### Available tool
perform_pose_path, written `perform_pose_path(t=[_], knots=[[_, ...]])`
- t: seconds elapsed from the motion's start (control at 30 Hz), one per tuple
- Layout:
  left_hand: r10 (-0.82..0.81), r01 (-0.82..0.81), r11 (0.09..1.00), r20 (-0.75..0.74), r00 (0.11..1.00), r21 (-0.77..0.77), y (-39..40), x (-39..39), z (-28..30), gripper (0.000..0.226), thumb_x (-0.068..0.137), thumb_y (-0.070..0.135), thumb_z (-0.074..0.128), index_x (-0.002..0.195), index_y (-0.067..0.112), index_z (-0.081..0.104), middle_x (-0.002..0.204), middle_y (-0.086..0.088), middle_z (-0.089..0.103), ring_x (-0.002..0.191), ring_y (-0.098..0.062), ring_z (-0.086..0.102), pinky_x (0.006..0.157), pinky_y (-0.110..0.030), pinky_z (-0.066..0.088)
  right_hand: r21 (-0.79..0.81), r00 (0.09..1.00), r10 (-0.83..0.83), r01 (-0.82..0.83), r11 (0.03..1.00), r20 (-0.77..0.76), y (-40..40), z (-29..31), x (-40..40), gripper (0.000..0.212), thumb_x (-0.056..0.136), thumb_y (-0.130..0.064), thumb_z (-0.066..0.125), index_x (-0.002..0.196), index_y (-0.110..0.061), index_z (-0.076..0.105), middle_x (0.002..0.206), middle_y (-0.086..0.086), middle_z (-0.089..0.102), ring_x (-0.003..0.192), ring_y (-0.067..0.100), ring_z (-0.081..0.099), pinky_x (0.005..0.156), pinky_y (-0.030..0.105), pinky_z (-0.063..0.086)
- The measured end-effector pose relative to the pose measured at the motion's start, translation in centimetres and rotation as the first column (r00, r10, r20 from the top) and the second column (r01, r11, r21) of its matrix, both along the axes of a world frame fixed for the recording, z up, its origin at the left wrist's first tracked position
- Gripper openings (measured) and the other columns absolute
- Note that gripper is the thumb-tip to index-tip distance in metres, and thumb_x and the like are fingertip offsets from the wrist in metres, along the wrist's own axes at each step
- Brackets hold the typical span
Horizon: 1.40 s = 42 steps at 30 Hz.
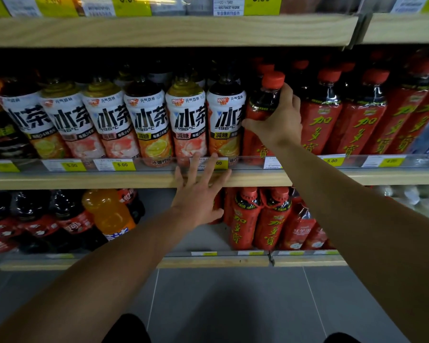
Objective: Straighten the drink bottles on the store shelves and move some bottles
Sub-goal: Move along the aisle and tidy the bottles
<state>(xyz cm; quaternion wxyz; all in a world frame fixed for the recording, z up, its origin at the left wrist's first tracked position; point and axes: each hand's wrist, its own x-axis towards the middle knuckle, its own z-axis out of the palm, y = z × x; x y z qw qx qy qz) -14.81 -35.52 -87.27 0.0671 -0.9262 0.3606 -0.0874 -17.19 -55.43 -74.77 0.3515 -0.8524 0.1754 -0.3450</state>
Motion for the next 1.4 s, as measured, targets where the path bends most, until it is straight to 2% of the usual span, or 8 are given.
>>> perform_pose_path(t=[0.13,0.27,0.43,0.57,0.73,1.07,1.3,1.4], knots=[[0.006,-0.006,1.0,-0.009,1.0,-0.007,0.0,-0.1,0.0,0.106,0.079,0.07,0.059,0.152,0.044,-0.013,0.158,-0.005,-0.036,0.141,-0.045,-0.034,0.109,-0.077,0.0,0.047,0.999,0.035,-0.034,0.998,-0.017,-0.3,-0.6,0.6,0.113,0.069,-0.037,0.084,0.155,-0.021,0.013,0.154,0.007,0.027,0.129,0.026,0.048,0.103,0.037,0.043],[0.014,-0.014,1.0,-0.002,1.0,-0.006,-0.1,-0.2,0.1,0.106,0.078,0.07,0.06,0.153,0.044,-0.011,0.158,-0.005,-0.036,0.142,-0.045,-0.032,0.109,-0.077,0.001,0.079,0.998,0.061,-0.062,0.995,0.017,-0.3,-1.9,0.3,0.113,0.071,-0.032,0.085,0.156,-0.028,0.011,0.153,0.011,0.026,0.128,0.024,0.047,0.095,0.024,0.038],[0.026,-0.026,1.0,0.011,1.0,0.002,-0.1,-0.3,0.0,0.104,0.077,0.071,0.059,0.153,0.044,-0.006,0.158,-0.004,-0.036,0.142,-0.046,-0.03,0.11,-0.076,0.001,0.071,1.0,-0.023,0.023,0.997,0.003,0.8,-4.5,-0.6,0.12,0.072,-0.026,0.085,0.156,-0.032,-0.001,0.158,0.011,0.017,0.125,0.029,0.051,0.09,0.031,0.045],[0.027,-0.027,1.0,0.022,0.999,0.001,-0.2,-0.3,0.0,0.102,0.077,0.07,0.06,0.154,0.043,-0.002,0.159,-0.004,-0.034,0.142,-0.045,-0.03,0.11,-0.076,0.003,0.074,0.999,-0.048,0.047,0.996,0.005,1.1,-5.5,-0.5,0.121,0.075,-0.027,0.083,0.156,-0.032,-0.007,0.152,0.011,0.031,0.12,0.029,0.055,0.084,0.03,0.044],[0.023,-0.023,1.0,0.018,1.0,-0.007,-0.1,-0.3,-0.2,0.103,0.077,0.07,0.06,0.153,0.043,-0.005,0.159,-0.004,-0.034,0.142,-0.045,-0.032,0.11,-0.077,0.004,0.047,0.999,-0.035,0.035,0.998,0.009,0.5,-5.7,-0.8,0.12,0.076,-0.029,0.082,0.156,-0.031,-0.007,0.142,0.009,0.04,0.115,0.028,0.057,0.081,0.029,0.042],[0.022,-0.022,1.0,-0.006,1.0,-0.005,0.0,-0.2,0.0,0.102,0.078,0.07,0.058,0.153,0.044,-0.007,0.158,-0.001,-0.035,0.141,-0.044,-0.033,0.109,-0.075,0.001,0.038,0.999,0.014,-0.012,0.999,-0.042,0.1,-5.3,-1.4,0.119,0.079,-0.025,0.08,0.156,-0.031,-0.011,0.147,0.009,0.037,0.111,0.02,0.056,0.077,0.026,0.04],[0.014,-0.016,0.998,-0.032,0.999,-0.054,0.0,-0.2,-0.1,0.098,0.079,0.07,0.058,0.153,0.045,-0.001,0.159,0.001,-0.035,0.142,-0.041,-0.034,0.111,-0.074,-0.003,-0.04,0.992,0.059,-0.064,0.997,-0.112,-0.8,-4.6,-2.6,0.12,0.076,-0.03,0.081,0.156,-0.027,-0.008,0.154,0.007,0.028,0.11,0.025,0.061,0.084,0.036,0.053],[0.001,-0.004,0.996,-0.035,0.999,-0.093,0.1,-0.3,0.1,0.094,0.079,0.066,0.061,0.154,0.045,0.008,0.161,0.004,-0.028,0.145,-0.039,-0.029,0.111,-0.073,0.0,-0.068,0.992,0.062,-0.07,0.995,-0.111,-0.4,-4.9,-3.7,0.114,0.076,-0.031,0.08,0.157,-0.023,0.001,0.156,0.005,0.024,0.124,0.024,0.053,0.091,0.038,0.053]])
